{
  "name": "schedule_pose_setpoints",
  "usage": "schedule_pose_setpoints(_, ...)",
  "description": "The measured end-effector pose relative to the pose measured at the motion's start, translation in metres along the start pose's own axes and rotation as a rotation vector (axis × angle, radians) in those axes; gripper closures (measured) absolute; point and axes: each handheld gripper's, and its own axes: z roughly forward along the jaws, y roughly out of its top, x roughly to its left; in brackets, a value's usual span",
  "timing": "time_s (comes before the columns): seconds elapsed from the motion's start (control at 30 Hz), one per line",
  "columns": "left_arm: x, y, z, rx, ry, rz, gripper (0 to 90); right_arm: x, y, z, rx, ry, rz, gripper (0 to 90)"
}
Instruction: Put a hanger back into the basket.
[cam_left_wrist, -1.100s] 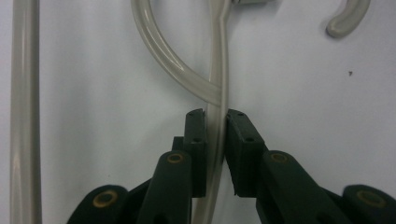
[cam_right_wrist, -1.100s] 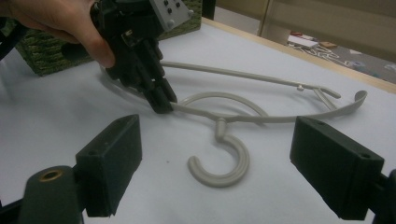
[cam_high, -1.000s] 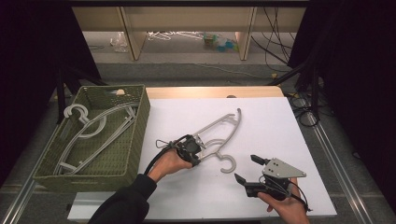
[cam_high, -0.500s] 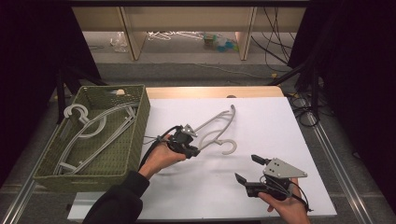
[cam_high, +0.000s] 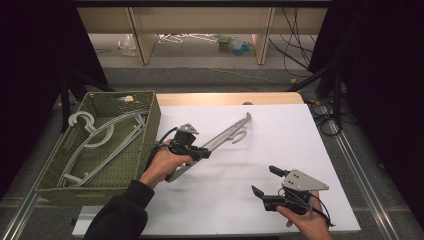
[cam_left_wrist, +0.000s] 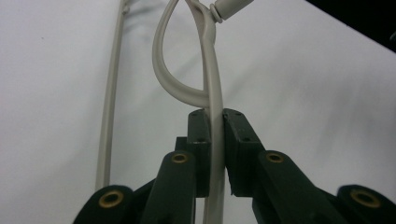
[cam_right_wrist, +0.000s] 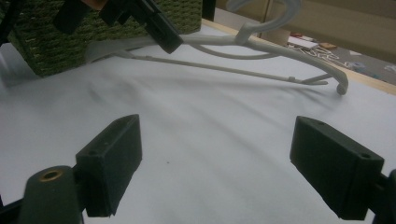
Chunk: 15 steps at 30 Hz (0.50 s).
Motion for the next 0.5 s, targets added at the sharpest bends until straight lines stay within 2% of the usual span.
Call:
schedule_pose_setpoints(0.1,0.002,0.001,-0.004,-0.025,0.004,-0.013,81.2,0.0,0.0,0.0,0.0,0.0,0.001,17.8)
schedule_pose_setpoints(0.33,0.008,0.002,-0.022,-0.096,-0.02,-0.059,81.6,0.0,0.0,0.001,-0.007,0.006,0.01,17.8)
schedule_pose_setpoints(0.5,0.009,0.002,-0.028,-0.115,-0.029,-0.076,81.6,0.0,-0.001,0.003,-0.009,0.004,0.007,17.8)
